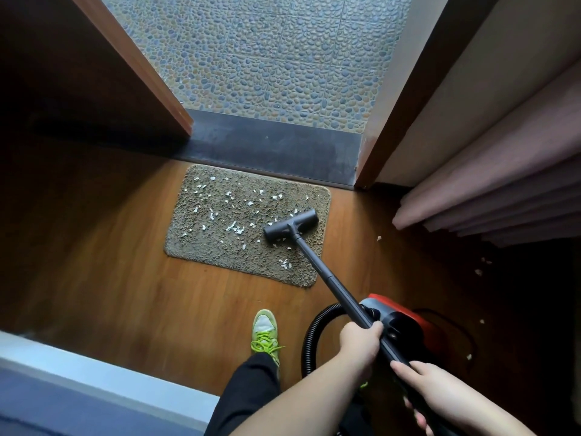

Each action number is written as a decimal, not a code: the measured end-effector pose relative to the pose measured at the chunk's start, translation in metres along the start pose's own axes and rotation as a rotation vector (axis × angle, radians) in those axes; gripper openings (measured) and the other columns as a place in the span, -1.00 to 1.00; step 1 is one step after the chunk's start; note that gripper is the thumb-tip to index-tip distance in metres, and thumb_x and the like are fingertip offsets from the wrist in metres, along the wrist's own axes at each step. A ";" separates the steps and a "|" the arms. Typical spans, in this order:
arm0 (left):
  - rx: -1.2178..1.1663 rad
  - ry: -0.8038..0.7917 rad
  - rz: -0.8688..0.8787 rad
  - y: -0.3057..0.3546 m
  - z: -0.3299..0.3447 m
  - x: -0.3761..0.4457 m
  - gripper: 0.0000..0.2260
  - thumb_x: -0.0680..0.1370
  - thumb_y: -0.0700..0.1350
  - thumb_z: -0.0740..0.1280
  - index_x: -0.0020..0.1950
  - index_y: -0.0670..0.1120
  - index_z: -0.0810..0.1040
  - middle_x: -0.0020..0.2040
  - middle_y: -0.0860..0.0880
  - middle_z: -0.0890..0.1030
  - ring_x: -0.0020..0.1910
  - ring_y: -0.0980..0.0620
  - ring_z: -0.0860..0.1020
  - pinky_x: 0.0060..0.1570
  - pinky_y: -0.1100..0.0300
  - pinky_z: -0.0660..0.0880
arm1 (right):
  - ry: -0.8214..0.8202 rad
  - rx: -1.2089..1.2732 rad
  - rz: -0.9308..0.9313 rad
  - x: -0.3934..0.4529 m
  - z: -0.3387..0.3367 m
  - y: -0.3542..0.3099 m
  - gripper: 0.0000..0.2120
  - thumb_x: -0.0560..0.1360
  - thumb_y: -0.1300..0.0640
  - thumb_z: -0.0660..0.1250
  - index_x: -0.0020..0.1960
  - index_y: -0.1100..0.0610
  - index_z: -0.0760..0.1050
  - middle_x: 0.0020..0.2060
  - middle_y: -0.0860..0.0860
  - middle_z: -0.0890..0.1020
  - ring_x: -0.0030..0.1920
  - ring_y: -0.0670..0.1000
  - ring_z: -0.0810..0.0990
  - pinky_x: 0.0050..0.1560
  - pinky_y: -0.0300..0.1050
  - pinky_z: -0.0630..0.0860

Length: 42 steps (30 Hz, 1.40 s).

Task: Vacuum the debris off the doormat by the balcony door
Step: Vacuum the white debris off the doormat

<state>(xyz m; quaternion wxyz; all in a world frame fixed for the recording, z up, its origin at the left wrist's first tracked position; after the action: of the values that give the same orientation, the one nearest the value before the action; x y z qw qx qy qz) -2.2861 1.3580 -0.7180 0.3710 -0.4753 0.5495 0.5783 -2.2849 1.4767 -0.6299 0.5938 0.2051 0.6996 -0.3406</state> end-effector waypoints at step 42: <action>0.131 -0.063 0.146 0.018 -0.084 0.045 -0.70 0.35 0.03 0.36 -0.06 -0.17 0.58 -0.14 -0.14 0.67 -0.14 -0.13 0.67 -0.11 -0.02 0.65 | 0.120 0.286 -0.046 0.021 0.078 -0.058 -0.63 0.61 -0.03 0.20 -0.10 0.30 0.41 -0.46 0.15 0.53 -0.58 0.10 0.47 -0.56 -0.14 0.43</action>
<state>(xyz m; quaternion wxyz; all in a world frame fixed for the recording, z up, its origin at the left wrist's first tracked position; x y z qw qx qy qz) -2.3034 1.2685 -0.7512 0.3754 -0.3901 0.6075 0.5813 -2.2749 1.3786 -0.6415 0.5075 0.2916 0.6826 -0.4375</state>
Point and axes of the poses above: each hand's wrist, its own x-axis towards the middle knuckle, its own z-axis out of the palm, y = z × x, the point moved 4 cm from there along x, towards the middle knuckle
